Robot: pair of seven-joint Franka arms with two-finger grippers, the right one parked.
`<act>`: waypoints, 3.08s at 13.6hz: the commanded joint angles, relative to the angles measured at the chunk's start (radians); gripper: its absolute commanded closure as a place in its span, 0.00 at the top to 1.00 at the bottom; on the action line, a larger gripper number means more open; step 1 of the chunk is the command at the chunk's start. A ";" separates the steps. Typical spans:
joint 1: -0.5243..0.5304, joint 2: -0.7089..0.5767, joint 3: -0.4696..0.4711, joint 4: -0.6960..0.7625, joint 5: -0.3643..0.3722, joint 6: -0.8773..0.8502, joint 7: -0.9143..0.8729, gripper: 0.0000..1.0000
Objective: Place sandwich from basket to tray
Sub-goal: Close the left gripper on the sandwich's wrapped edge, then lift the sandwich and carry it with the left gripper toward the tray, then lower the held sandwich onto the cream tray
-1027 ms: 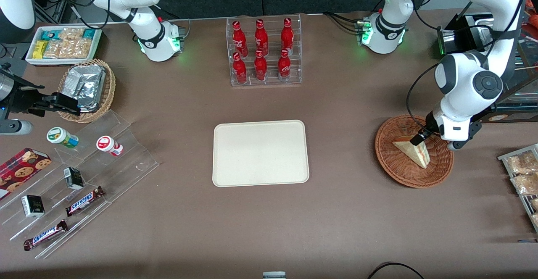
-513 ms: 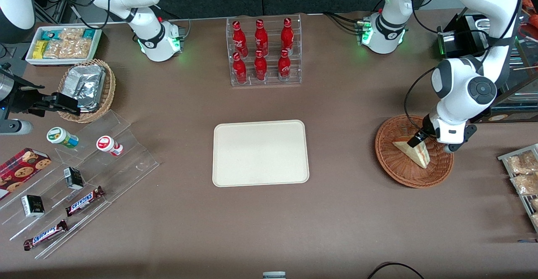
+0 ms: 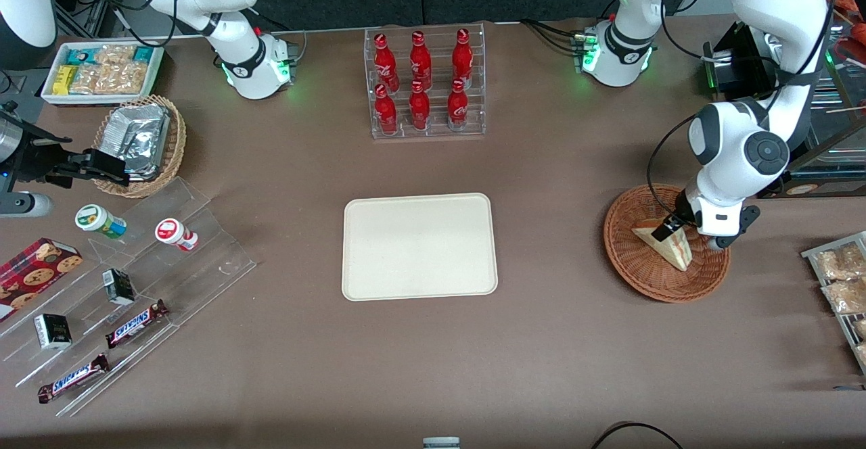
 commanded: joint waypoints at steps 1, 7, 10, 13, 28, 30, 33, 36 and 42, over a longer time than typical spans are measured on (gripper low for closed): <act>-0.007 -0.001 0.000 0.004 0.012 0.012 -0.053 0.43; -0.016 -0.009 -0.032 0.148 0.017 -0.188 -0.079 0.15; -0.016 -0.041 -0.072 0.242 0.022 -0.335 -0.077 0.15; -0.016 -0.096 -0.127 0.358 0.054 -0.565 -0.086 0.15; -0.018 0.031 -0.742 0.651 0.132 -0.767 -0.220 0.16; -0.018 0.083 -0.793 0.653 0.176 -0.752 -0.232 0.16; -0.092 0.178 -0.819 0.656 0.277 -0.681 -0.310 0.16; -0.172 0.307 -0.815 0.752 0.366 -0.681 -0.399 0.15; -0.310 0.512 -0.752 0.883 0.543 -0.678 -0.533 0.15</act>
